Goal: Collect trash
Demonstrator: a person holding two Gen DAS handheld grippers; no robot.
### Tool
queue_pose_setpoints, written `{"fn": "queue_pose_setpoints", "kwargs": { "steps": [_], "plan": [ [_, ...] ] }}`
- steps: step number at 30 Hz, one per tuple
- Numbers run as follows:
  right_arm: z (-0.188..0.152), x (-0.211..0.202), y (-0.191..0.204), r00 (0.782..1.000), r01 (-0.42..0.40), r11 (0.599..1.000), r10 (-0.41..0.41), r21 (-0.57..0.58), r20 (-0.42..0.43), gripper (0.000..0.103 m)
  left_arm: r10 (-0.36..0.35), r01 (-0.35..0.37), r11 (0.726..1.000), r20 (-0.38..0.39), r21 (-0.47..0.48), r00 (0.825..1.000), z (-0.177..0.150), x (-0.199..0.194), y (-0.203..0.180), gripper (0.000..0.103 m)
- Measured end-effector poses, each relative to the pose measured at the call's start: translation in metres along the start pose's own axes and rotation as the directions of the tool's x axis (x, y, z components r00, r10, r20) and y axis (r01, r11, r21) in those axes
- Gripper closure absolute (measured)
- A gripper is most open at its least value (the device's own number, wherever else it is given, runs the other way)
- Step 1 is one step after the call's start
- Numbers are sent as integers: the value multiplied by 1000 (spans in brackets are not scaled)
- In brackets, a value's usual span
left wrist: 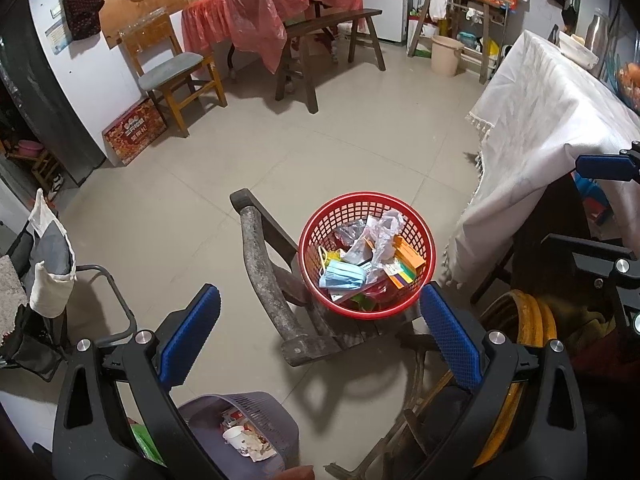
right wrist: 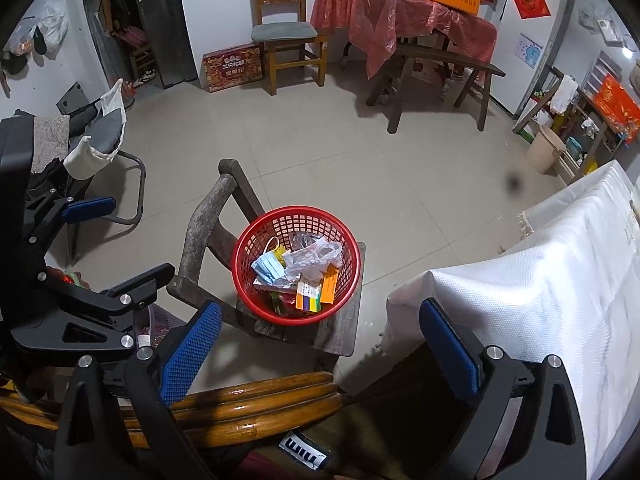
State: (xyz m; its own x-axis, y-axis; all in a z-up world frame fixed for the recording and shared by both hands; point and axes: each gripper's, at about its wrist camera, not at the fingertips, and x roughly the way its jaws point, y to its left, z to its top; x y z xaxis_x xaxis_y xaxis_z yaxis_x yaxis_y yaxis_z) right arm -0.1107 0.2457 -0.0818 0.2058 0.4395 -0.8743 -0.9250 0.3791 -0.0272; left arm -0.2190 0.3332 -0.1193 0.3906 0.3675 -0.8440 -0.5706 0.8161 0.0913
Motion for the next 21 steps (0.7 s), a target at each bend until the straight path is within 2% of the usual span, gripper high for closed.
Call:
{"fn": "queue_pose_setpoints", "kwargs": {
  "steps": [21],
  "plan": [
    [1, -1, 0, 1000, 0, 1000, 0, -3, 0, 6, -3, 3, 1000, -10, 6, 1000, 1, 3, -3, 7]
  ]
}}
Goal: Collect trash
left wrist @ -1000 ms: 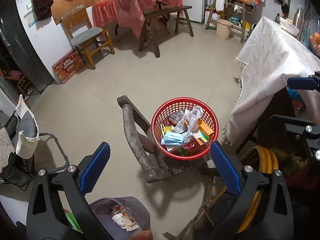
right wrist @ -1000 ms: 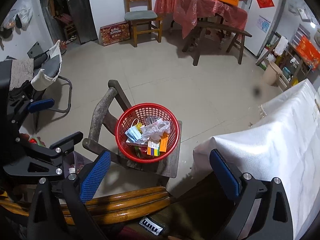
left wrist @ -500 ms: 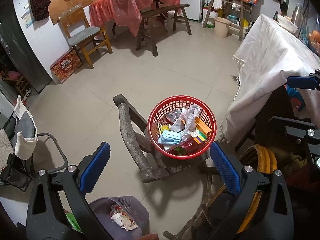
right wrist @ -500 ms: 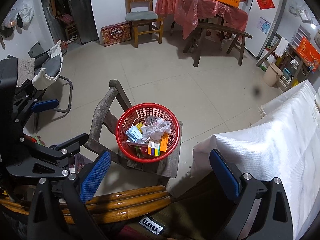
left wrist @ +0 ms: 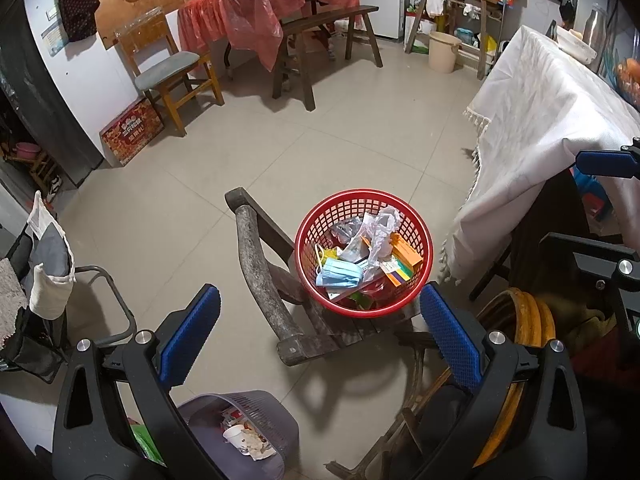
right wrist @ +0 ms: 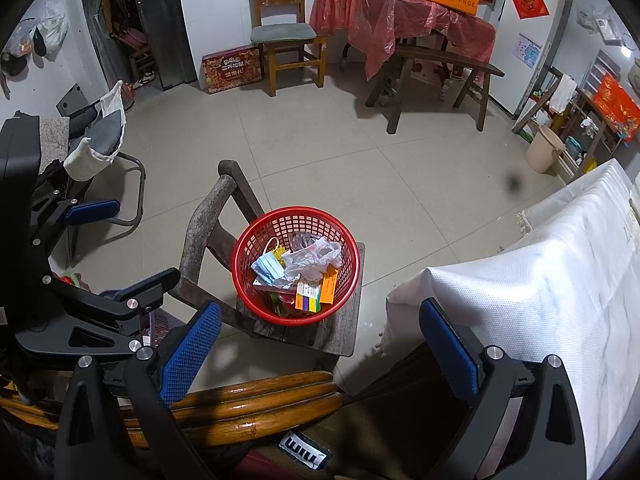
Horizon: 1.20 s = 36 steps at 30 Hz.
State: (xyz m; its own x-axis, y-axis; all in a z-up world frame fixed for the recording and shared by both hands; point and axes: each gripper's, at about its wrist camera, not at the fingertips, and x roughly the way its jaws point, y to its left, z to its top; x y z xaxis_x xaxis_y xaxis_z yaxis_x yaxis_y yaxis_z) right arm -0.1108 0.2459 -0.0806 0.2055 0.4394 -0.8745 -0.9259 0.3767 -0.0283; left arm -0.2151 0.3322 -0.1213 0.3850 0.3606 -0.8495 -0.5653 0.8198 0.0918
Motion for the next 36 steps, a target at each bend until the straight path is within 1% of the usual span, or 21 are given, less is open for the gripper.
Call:
{"fn": "queue_pose_setpoints", "kwargs": {
  "steps": [4, 30, 34, 36],
  "plan": [
    [0, 1, 1, 1000, 0, 1000, 0, 1, 2, 6, -10, 10, 1000, -8, -6, 1000, 0, 1, 2, 7],
    [0, -1, 0, 1000, 0, 1000, 0, 4, 6, 6, -5, 5, 1000, -8, 4, 1000, 1, 3, 2, 7],
    [2, -2, 0, 1000, 0, 1000, 0, 4, 8, 6, 0, 0, 1000, -6, 2, 1000, 1, 3, 2, 7],
    [4, -4, 1, 1000, 1, 1000, -1, 5, 9, 6, 16, -16, 1000, -6, -4, 1000, 2, 4, 3, 7]
  ]
}}
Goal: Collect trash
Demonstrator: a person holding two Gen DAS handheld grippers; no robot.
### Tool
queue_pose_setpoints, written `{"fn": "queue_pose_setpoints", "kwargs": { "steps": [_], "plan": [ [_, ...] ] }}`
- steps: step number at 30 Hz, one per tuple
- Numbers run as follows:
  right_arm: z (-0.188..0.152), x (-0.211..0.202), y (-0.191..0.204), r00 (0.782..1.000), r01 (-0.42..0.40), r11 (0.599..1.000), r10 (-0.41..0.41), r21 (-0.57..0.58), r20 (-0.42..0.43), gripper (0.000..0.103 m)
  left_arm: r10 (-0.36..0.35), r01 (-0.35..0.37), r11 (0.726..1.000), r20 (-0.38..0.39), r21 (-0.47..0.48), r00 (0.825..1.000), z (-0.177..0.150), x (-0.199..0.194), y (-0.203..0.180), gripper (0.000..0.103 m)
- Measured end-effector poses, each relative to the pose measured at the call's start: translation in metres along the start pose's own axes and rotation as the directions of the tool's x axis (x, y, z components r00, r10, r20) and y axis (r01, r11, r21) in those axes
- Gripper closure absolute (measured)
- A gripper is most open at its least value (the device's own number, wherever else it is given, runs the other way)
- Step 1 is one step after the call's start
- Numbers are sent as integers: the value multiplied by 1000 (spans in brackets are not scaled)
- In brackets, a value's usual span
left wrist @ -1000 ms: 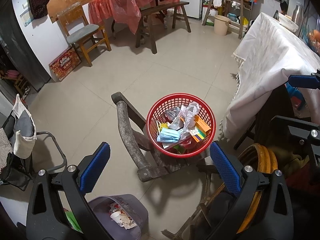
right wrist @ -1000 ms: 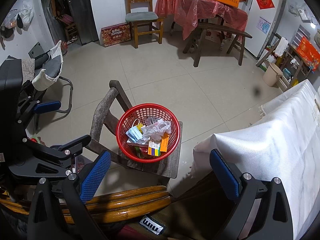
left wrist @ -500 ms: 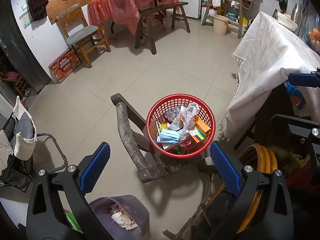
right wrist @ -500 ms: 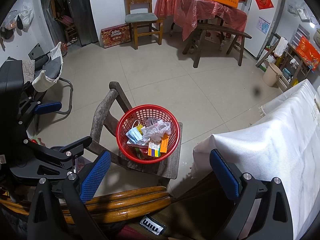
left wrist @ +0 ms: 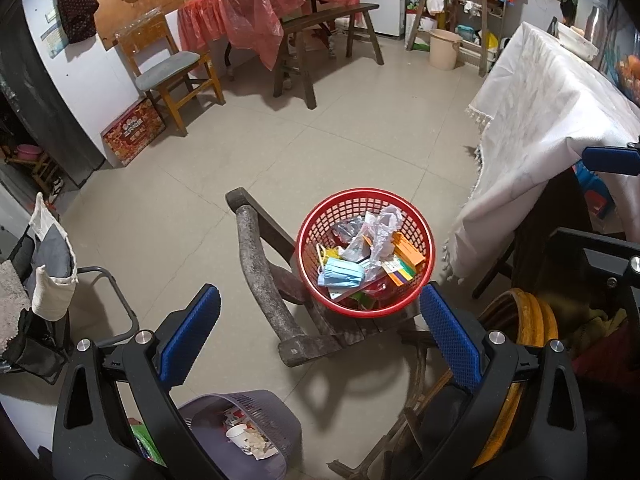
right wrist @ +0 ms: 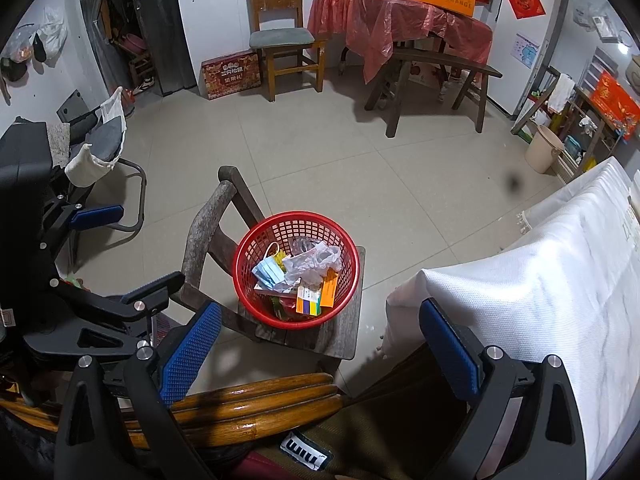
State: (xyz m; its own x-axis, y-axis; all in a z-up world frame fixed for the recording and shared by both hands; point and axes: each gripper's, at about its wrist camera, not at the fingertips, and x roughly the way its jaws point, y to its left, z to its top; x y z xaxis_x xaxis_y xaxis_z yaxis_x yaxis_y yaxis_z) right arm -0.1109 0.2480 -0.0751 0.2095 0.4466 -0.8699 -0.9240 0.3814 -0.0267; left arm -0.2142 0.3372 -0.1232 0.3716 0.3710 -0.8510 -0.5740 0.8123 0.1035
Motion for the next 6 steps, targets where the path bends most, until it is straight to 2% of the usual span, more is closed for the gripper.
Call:
{"fn": "queue_pose_setpoints", "kwargs": {
  "steps": [6],
  "plan": [
    [6, -3, 2, 1000, 0, 1000, 0, 7, 3, 6, 0, 0, 1000, 1, 3, 1000, 0, 2, 3, 7]
  ]
}}
